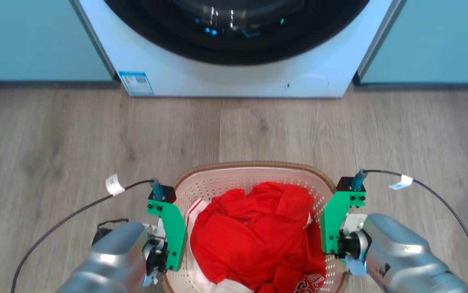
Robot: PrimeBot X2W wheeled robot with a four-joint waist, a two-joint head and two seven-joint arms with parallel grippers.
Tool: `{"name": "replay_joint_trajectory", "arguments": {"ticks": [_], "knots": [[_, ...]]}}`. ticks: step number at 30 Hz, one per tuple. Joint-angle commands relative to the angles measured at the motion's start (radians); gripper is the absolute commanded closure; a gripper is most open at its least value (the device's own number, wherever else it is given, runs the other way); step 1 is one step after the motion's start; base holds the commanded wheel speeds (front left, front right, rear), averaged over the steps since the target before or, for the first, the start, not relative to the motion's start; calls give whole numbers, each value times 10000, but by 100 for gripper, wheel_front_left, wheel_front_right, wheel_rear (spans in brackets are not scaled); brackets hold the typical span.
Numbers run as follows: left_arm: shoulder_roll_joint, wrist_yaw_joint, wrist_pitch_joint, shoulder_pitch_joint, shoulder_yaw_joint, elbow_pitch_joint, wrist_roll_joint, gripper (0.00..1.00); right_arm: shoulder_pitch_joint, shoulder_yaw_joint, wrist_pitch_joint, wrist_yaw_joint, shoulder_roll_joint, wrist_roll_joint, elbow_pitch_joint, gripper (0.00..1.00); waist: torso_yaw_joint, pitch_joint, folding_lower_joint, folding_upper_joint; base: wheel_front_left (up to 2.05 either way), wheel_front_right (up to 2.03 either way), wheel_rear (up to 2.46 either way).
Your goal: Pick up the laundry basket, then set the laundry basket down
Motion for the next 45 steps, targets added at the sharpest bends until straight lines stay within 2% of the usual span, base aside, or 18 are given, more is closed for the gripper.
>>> {"name": "replay_joint_trajectory", "arguments": {"ticks": [1, 24, 45], "knots": [[124, -74, -29, -134, -91, -337, 91, 100, 40, 221, 37, 161, 266, 151, -601, 100, 128, -408, 1, -1, 0, 0, 0], [410, -74, 767, 239, -392, -1124, -333, 100, 100, 1256, 379, 161, 267, 964, -1118, 100, 126, -1926, 1, -1, 0, 0, 0], [571, -75, 1202, 298, -484, -1305, -449, 100, -30, 1757, 216, 161, 267, 1547, -881, 100, 113, -2019, 1, -1, 0, 0, 0]]}}
